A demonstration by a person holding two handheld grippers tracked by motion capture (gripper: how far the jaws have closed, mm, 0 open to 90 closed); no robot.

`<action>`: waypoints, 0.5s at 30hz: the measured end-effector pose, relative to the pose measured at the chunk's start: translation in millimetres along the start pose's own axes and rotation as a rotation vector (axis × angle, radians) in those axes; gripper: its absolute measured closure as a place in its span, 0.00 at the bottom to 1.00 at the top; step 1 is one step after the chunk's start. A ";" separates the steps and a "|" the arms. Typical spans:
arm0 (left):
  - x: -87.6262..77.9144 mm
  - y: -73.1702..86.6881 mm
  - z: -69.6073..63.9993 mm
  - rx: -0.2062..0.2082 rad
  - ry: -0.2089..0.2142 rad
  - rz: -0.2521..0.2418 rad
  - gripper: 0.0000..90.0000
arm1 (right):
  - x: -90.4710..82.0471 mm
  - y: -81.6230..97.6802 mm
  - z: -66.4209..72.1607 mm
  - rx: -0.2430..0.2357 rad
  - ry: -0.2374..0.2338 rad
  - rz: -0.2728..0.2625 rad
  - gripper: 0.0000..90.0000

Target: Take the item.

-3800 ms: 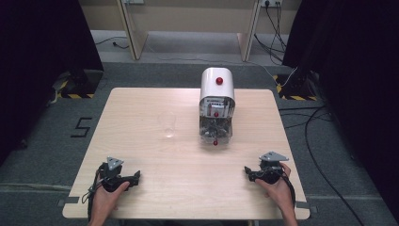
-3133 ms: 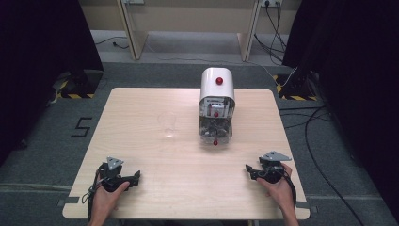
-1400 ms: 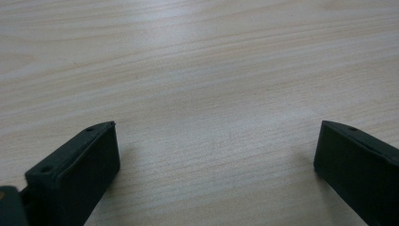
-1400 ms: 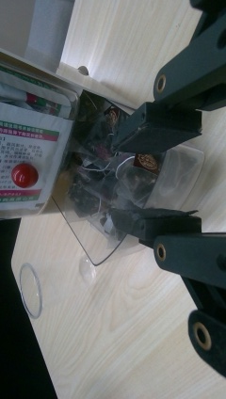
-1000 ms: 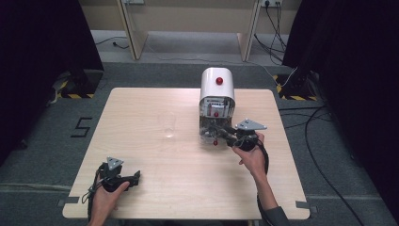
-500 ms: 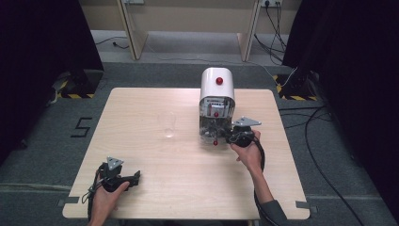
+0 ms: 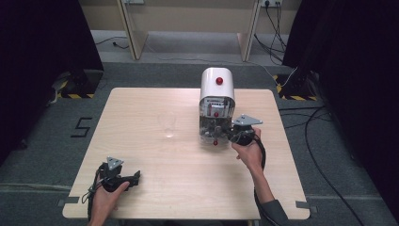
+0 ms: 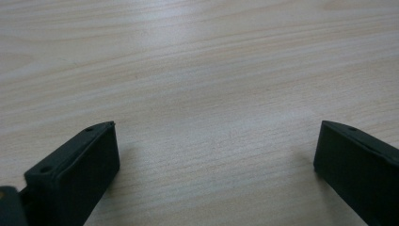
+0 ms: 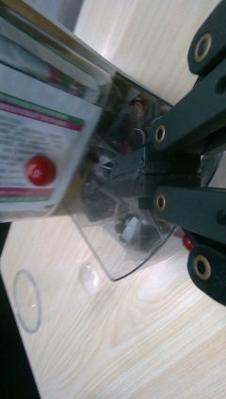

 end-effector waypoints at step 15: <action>0.0 0.0 0.0 0.000 0.000 0.000 0.00 | -19.2 -22.8 11.4 -0.020 -0.034 -0.096 1.00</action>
Point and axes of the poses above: each handheld gripper's, and its own axes: x roughly forward along the jaws, y roughly out of its underside, z roughly to its left, the point moved 3 cm from there along x, roughly forward along the jaws, and after that the axes turned 2 degrees about -x, right-handed, at the moved point
